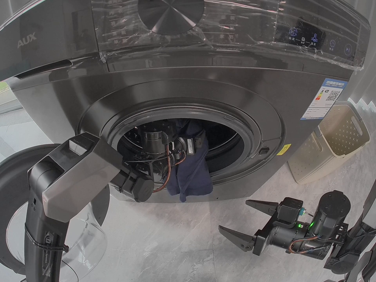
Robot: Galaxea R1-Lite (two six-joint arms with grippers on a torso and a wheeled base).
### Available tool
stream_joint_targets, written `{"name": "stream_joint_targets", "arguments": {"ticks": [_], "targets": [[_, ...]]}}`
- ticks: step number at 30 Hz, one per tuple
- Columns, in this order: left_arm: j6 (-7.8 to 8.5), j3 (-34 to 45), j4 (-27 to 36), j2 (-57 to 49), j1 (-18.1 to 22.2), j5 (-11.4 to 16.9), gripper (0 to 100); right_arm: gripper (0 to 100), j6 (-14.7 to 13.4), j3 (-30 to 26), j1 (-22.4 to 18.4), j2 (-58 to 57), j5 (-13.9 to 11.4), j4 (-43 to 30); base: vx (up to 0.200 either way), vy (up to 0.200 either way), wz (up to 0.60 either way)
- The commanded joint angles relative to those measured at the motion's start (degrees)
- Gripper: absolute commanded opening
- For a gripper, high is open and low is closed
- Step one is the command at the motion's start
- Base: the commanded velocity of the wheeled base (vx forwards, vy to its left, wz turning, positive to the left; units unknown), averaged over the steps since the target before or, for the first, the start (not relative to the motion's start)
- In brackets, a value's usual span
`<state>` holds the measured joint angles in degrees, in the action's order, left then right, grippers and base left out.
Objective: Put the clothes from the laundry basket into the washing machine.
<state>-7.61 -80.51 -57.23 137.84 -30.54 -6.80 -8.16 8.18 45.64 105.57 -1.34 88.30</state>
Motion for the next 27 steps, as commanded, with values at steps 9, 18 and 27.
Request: {"name": "stream_joint_targets", "arguments": {"ticks": [9, 18, 27], "targets": [[0.4, 11.95, 3.71, -4.68, -1.37, 5.22, 100, 100, -0.02, -0.01, 0.33, 0.16, 0.02, 0.03, 0.0, 0.0, 0.0], [1.1, 7.91, 3.71, -1.08, -1.19, 4.96, 0, 100, -0.02, 0.17, 0.33, 0.07, 0.02, 0.03, 0.0, 0.0, 0.0], [-2.06, -11.16, 3.8, 0.76, 1.18, -1.37, 0, 100, -0.02, 0.43, 0.33, 0.07, 0.02, 0.03, 0.0, 0.0, 0.0]]}}
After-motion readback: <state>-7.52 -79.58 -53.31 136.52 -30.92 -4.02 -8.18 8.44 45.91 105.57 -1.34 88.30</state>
